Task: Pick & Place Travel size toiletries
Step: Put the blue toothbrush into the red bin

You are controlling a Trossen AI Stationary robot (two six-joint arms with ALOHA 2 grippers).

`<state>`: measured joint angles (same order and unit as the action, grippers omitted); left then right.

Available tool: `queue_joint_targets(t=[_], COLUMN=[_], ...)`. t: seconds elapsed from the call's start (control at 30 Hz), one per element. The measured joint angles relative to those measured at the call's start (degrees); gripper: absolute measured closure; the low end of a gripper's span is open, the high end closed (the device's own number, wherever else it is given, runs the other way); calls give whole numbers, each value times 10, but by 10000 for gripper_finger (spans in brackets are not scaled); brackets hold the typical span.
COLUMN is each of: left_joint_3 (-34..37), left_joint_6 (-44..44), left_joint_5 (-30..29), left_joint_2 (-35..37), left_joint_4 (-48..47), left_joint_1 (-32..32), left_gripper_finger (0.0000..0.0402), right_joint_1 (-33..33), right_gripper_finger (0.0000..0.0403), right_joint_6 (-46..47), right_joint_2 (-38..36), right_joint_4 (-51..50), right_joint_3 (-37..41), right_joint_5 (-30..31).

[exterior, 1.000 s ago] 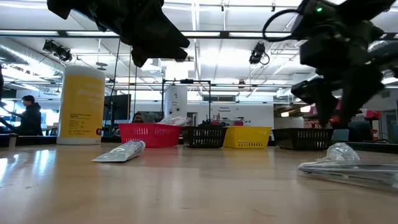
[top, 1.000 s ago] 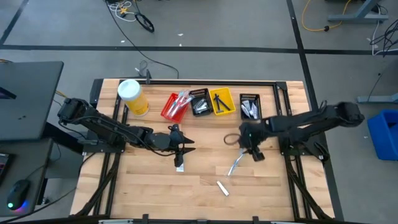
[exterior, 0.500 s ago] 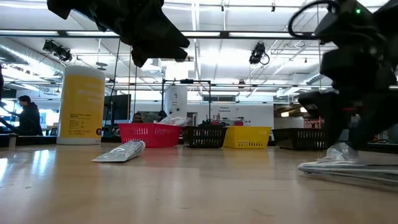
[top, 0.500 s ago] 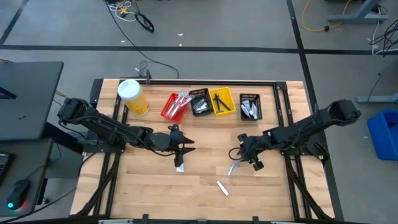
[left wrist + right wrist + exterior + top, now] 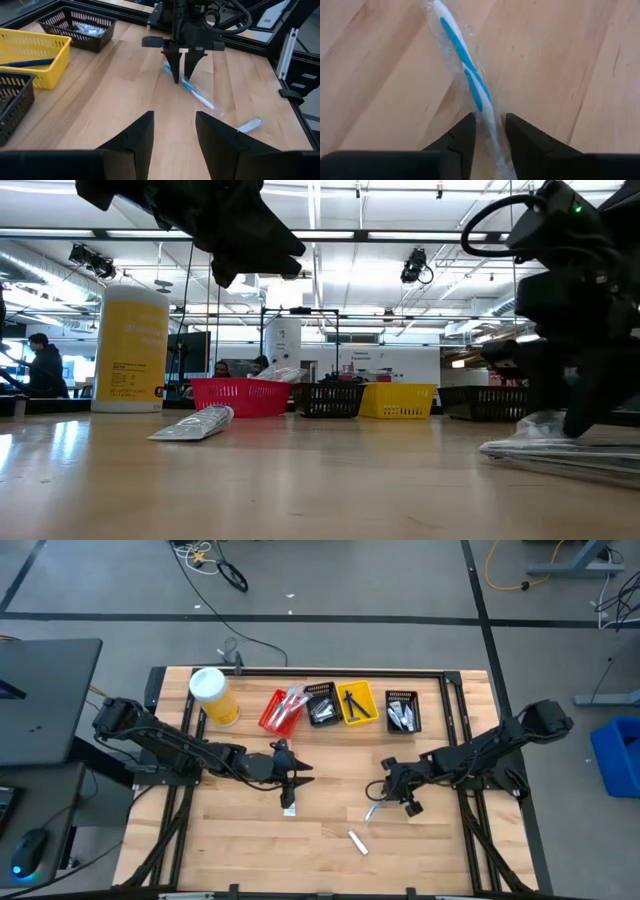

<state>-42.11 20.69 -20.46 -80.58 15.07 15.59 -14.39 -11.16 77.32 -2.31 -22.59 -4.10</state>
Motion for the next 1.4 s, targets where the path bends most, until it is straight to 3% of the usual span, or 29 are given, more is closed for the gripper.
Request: queue_joint_targets(t=[0.47, 0.67, 0.9, 1.03, 1.17, 1.27, 1.4], left_joint_3=[0, 0, 0, -1, -29, -56, -95], left_joint_6=[-8, -8, 13, 30, 26, 24, 26], left_joint_5=[-14, -14, -26, 22, 113, 170, 193], left_joint_2=[0, 0, -1, -11, -42, -72, -106], left_joint_4=[55, 55, 54, 56, 54, 40, -6], left_joint_1=[0, 0, -12, -48, -87, -110, -126], left_gripper_finger=[246, 246, 246, 246, 246, 246, 246], right_joint_1=[1, 5, 30, 35, 35, 35, 35], right_gripper_finger=[373, 376, 377, 377, 377, 378, 378], right_joint_6=[107, 130, 127, 107, 94, 78, 35], right_joint_2=[1, 1, 1, 1, 1, 0, 0], right_joint_4=[84, 160, 193, 193, 169, 89, -20], right_joint_3=[1, 0, 0, 0, -13, -53, -120], right_joint_5=[-8, 39, 41, 41, 41, 48, 91])
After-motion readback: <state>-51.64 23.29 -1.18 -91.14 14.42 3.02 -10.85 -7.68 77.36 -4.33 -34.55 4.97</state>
